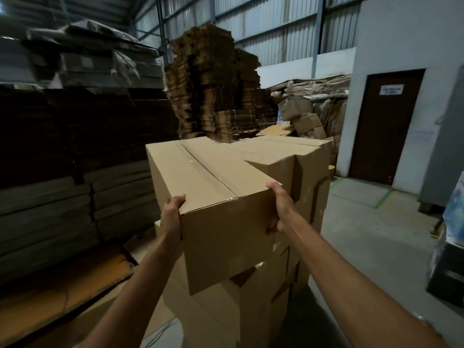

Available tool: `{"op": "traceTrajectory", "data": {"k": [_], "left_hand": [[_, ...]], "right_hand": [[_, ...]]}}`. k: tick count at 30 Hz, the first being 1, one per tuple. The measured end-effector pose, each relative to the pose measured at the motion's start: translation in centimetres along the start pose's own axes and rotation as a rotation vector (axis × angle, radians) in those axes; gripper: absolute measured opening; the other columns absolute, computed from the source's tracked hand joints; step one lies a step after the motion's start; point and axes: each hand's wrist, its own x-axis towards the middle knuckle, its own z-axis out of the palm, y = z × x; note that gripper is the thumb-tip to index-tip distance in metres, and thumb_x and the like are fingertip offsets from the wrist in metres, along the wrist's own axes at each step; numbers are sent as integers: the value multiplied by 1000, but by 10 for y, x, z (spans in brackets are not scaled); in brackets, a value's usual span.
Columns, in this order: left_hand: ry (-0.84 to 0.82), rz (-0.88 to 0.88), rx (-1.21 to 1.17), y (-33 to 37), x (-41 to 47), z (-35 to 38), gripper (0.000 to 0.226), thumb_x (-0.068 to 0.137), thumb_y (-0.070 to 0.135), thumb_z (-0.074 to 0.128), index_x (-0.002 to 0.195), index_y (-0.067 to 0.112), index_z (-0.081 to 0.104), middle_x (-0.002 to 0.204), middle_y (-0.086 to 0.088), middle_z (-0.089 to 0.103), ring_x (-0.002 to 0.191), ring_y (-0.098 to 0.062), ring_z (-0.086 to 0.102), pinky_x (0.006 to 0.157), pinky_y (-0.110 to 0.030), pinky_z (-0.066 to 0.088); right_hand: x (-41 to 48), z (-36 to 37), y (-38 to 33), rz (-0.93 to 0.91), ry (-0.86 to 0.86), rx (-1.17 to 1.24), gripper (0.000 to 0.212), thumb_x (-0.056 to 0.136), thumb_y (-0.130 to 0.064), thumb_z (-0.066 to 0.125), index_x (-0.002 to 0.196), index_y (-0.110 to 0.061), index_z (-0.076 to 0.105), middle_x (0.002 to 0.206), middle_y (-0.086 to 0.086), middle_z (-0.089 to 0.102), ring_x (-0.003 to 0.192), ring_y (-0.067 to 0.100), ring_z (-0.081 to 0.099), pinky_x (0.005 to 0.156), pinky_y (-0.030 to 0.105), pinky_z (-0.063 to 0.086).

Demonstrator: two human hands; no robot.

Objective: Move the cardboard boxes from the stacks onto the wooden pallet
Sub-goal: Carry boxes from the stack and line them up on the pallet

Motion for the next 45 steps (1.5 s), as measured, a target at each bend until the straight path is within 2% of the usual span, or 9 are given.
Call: {"op": "traceTrajectory", "data": {"k": [8,12,14,17,21,24,30,37,45], "left_hand": [[-312,269,12,74,-69,-38,60,82,40,57,136,14,52,126,-19,65,103,-32,67,76,-39,58],[-417,245,7,82,-93,-37,61,83,39,56,136,9,53,119,-18,66,97,-26,69,69,-31,57],[-469,215,21,78,-103,-29,62,84,41,57,137,10,53,125,-19,65,108,-34,67,79,-38,58],[-539,137,7,68,-122,-6,62,82,41,61,137,14,53,131,-19,63,120,-37,62,95,-48,54],[-642,49,0,50,-152,40,64,80,40,61,137,12,53,129,-16,64,116,-33,63,75,-35,57],[-697,-33,25,31,-180,82,67,77,40,60,135,8,53,119,-16,63,105,-30,62,65,-33,55],[-771,-190,157,-39,-258,162,30,92,34,50,110,15,64,89,-3,65,81,-16,61,65,-30,46],[-832,-503,250,-164,-348,219,49,84,42,61,124,13,64,119,-15,67,102,-27,62,79,-38,48],[-784,-686,369,-273,-400,258,27,100,33,55,118,15,63,115,-12,67,103,-27,63,80,-38,49]], "right_hand": [[-119,22,-15,-230,103,109,40,89,-55,59,121,-31,53,115,2,60,104,23,55,99,54,46],[-173,9,-19,-297,188,120,39,88,-57,61,118,-33,60,116,1,64,108,23,58,99,51,47],[-198,-7,-22,-330,252,122,52,82,-59,64,125,-29,63,119,2,68,112,24,60,100,50,49],[-236,-39,-28,-376,340,133,39,88,-50,63,120,-27,66,117,3,69,111,23,62,98,47,50],[-282,-94,-35,-400,429,95,31,84,-51,62,109,-33,63,115,3,67,106,22,61,93,49,51],[-314,-148,-38,-354,521,50,22,92,-45,59,108,-30,57,113,-2,63,105,21,58,91,54,49],[-383,-267,-25,-157,676,-60,69,85,-67,62,139,-28,47,130,5,60,101,31,60,87,67,48],[-459,-391,29,94,810,-59,58,95,-55,58,146,-30,46,144,7,52,131,41,48,99,72,38],[-468,-484,97,261,875,34,46,98,-47,58,136,-22,55,138,9,55,130,44,47,96,69,38]]}}
